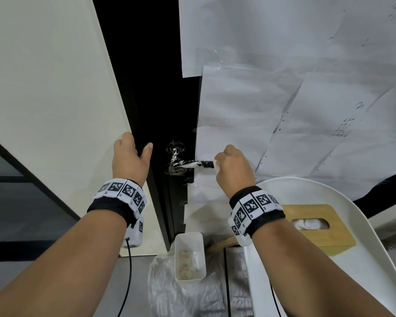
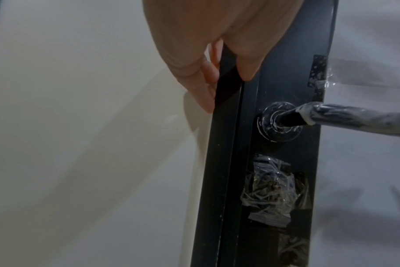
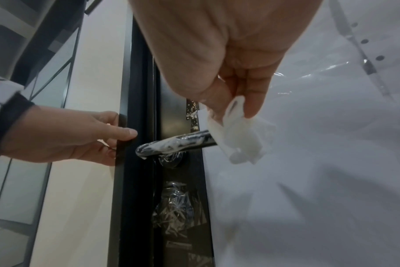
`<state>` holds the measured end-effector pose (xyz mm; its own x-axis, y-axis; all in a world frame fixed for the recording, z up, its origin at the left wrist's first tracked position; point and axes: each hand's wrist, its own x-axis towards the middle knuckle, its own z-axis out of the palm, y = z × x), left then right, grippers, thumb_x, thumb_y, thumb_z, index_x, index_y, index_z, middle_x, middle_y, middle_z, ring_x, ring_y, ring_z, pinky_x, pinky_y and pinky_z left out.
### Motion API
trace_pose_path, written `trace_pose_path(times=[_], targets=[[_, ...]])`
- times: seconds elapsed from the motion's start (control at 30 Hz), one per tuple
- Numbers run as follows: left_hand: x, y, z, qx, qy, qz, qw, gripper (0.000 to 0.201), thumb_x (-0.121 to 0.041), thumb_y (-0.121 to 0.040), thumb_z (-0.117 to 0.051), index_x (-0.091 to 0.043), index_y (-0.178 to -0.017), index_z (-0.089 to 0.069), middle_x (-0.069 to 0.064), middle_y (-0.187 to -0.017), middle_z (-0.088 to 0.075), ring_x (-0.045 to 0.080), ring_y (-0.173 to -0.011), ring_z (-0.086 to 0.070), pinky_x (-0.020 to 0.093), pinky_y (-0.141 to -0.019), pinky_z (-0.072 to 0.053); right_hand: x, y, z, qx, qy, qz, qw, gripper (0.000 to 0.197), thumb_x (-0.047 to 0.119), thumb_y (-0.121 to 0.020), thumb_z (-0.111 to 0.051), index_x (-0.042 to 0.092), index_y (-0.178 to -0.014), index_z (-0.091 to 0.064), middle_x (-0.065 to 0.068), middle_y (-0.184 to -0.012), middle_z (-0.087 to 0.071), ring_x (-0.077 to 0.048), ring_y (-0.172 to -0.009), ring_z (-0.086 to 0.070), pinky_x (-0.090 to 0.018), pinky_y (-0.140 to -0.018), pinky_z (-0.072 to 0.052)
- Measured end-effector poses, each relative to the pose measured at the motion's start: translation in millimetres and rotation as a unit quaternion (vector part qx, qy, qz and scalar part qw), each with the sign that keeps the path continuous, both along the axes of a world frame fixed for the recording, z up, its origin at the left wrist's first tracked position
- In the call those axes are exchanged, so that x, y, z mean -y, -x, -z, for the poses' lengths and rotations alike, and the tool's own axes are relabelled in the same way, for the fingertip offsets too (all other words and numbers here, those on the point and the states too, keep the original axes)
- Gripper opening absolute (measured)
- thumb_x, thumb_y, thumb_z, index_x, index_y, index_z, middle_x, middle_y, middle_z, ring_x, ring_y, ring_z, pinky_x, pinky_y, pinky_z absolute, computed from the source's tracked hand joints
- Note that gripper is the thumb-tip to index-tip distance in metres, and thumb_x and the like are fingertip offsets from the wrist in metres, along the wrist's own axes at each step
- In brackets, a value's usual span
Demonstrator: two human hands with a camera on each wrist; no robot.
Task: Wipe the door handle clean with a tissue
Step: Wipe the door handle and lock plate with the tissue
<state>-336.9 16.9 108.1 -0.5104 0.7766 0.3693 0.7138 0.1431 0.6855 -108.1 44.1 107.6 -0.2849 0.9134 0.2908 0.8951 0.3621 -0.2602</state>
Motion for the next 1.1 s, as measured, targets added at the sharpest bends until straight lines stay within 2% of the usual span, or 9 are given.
trace_pose_path(times=[0.1, 0.2, 0.43, 0.53, 0.63, 0.77, 0.93, 1.0, 1.1], targets=[[0, 1, 0, -0.006, 0.000, 0.000, 1.000, 0.030, -0.031, -0.090, -0.061, -0.009, -0.090, -0.040, 0.010, -0.089, -0.046, 0.022, -0.067, -0.041, 0.030, -0.061, -0.032, 0, 6, 2, 0.023, -0.008, -0.010, 1.000, 0.029, -0.017, -0.068, -0.043, -0.002, -0.082, -0.064, -0.015, -0.091, -0.055, -0.032, -0.087, -0.049, -0.034, -0.058, -0.034], [0, 0, 1, -0.006, 0.000, -0.001, 1.000, 0.030, -0.031, -0.090, -0.061, -0.008, -0.091, -0.041, 0.011, -0.089, -0.046, 0.021, -0.068, -0.040, 0.030, -0.062, -0.031, 4, 7, 6, 0.033, -0.026, -0.039, 0.998, 0.031, -0.018, -0.062, -0.044, 0.000, -0.076, -0.064, -0.012, -0.082, -0.056, -0.031, -0.082, -0.049, -0.031, -0.056, -0.030], [1, 0, 2, -0.002, -0.002, -0.003, 1.000, 0.030, -0.031, -0.091, -0.060, -0.008, -0.093, -0.041, 0.009, -0.090, -0.045, 0.022, -0.067, -0.042, 0.031, -0.062, -0.034, -4, 1, 6, -0.004, -0.035, -0.019, 0.999, 0.039, -0.018, -0.065, -0.047, 0.003, -0.089, -0.070, -0.011, -0.085, -0.062, -0.031, -0.083, -0.053, -0.030, -0.058, -0.034], [1, 0, 1, -0.004, -0.001, -0.003, 1.000, 0.030, -0.031, -0.091, -0.060, -0.008, -0.093, -0.042, 0.009, -0.090, -0.045, 0.023, -0.068, -0.043, 0.031, -0.062, -0.034, 1, 10, 12, 0.006, -0.037, -0.062, 0.997, 0.036, -0.019, -0.061, -0.048, 0.003, -0.082, -0.067, -0.011, -0.078, -0.063, -0.031, -0.079, -0.055, -0.027, -0.058, -0.032], [0, 0, 3, -0.007, -0.001, -0.002, 1.000, 0.031, -0.031, -0.091, -0.060, -0.007, -0.094, -0.042, 0.009, -0.090, -0.045, 0.022, -0.069, -0.043, 0.031, -0.062, -0.034, 2, 9, 17, -0.038, -0.047, -0.065, 0.996, 0.035, -0.016, -0.068, -0.055, 0.009, -0.088, -0.070, -0.007, -0.081, -0.065, -0.027, -0.080, -0.056, -0.028, -0.060, -0.044], [0, -1, 3, -0.006, -0.004, -0.001, 1.000, 0.031, -0.032, -0.091, -0.060, -0.007, -0.094, -0.042, 0.010, -0.091, -0.045, 0.022, -0.068, -0.043, 0.031, -0.062, -0.034, -3, -6, 15, -0.113, -0.081, 0.009, 0.990, 0.032, -0.013, -0.074, -0.056, 0.010, -0.092, -0.067, -0.009, -0.080, -0.062, -0.027, -0.078, -0.056, -0.026, -0.062, -0.038], [0, -1, 3, -0.005, -0.004, -0.005, 1.000, 0.030, -0.031, -0.091, -0.060, -0.010, -0.090, -0.039, 0.010, -0.090, -0.044, 0.022, -0.068, -0.040, 0.030, -0.061, -0.031, -15, -14, 23, -0.161, 0.046, 0.054, 0.984, 0.024, 0.000, -0.089, -0.046, 0.010, -0.102, -0.064, -0.011, -0.092, -0.065, -0.028, -0.089, -0.059, -0.026, -0.072, -0.041], [0, -2, 2, -0.005, -0.003, -0.006, 1.000, 0.029, -0.031, -0.091, -0.060, -0.010, -0.090, -0.039, 0.010, -0.090, -0.044, 0.022, -0.068, -0.039, 0.030, -0.061, -0.031, -12, -12, 24, -0.214, 0.104, 0.059, 0.970, 0.023, 0.009, -0.094, -0.044, 0.010, -0.107, -0.063, -0.011, -0.098, -0.067, -0.027, -0.092, -0.060, -0.028, -0.079, -0.045], [0, -2, 3, -0.002, -0.004, -0.007, 1.000, 0.030, -0.031, -0.091, -0.060, -0.008, -0.093, -0.041, 0.010, -0.090, -0.044, 0.022, -0.068, -0.040, 0.031, -0.062, -0.032, -8, -14, 27, -0.280, 0.149, 0.078, 0.945, 0.024, 0.011, -0.095, -0.045, 0.010, -0.110, -0.065, -0.011, -0.098, -0.068, -0.024, -0.093, -0.059, -0.022, -0.078, -0.039]])
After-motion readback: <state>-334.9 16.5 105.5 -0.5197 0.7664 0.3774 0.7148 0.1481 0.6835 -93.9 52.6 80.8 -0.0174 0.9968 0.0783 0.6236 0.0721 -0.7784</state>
